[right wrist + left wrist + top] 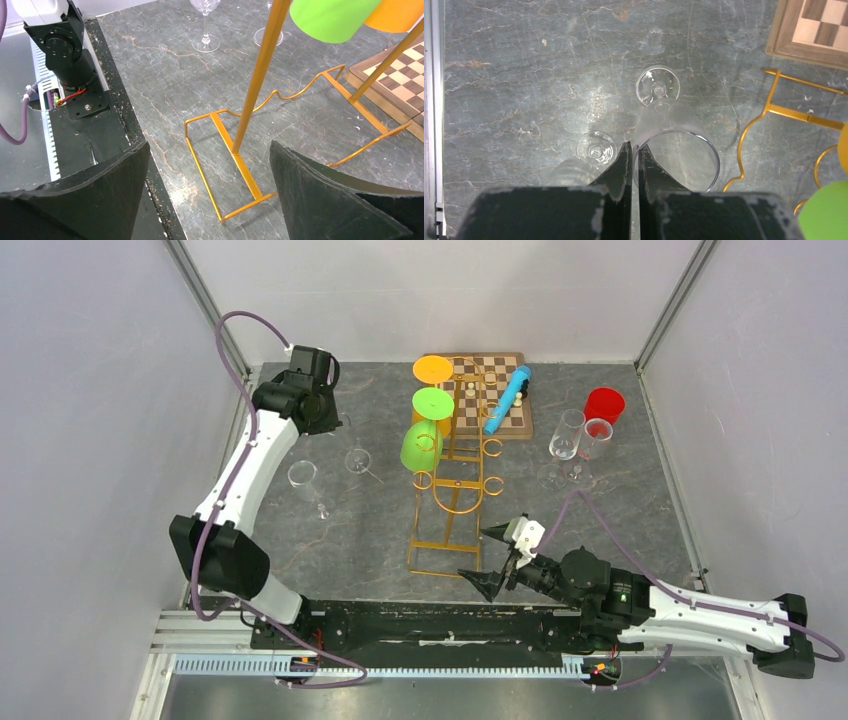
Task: Take the wine glass off the wine glass rack
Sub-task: Place the wine glass at the center of the board, then pick up the wine glass from the wine rack.
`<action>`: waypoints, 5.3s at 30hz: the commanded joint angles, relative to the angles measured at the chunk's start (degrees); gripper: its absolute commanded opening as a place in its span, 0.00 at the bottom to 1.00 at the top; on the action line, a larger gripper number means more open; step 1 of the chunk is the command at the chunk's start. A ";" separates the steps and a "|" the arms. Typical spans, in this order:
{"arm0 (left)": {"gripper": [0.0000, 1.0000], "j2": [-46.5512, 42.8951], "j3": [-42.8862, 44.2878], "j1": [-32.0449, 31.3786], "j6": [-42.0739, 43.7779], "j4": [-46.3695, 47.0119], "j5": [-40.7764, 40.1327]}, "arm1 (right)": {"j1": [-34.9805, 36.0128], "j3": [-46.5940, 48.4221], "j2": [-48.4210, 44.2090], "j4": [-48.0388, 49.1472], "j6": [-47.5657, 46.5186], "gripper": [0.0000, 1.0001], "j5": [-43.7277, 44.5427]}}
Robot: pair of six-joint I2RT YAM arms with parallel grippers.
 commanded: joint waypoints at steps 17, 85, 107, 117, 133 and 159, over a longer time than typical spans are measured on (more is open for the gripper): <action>0.02 7.82 5.67 8.30 1.40 -1.48 -1.06 | 0.16 -1.29 -7.02 -6.38 6.98 0.98 2.79; 0.52 -4.19 9.39 0.75 -19.86 13.30 56.16 | 0.18 -1.37 -6.96 -9.35 14.37 0.98 6.69; 0.37 0.72 11.19 -4.94 -24.39 16.63 58.70 | 0.21 -2.96 -9.90 -9.86 15.48 0.98 7.42; 0.23 0.98 11.18 -4.95 -24.11 16.62 58.70 | 0.20 -3.40 -10.05 -9.83 15.75 0.98 7.70; 0.02 1.42 11.81 -5.36 -23.85 16.62 59.05 | 0.20 -3.85 -10.05 -9.66 16.02 0.98 7.90; 0.02 -0.56 17.90 -5.02 -22.60 9.38 54.43 | 0.20 -4.00 -9.68 -9.53 16.80 0.98 7.84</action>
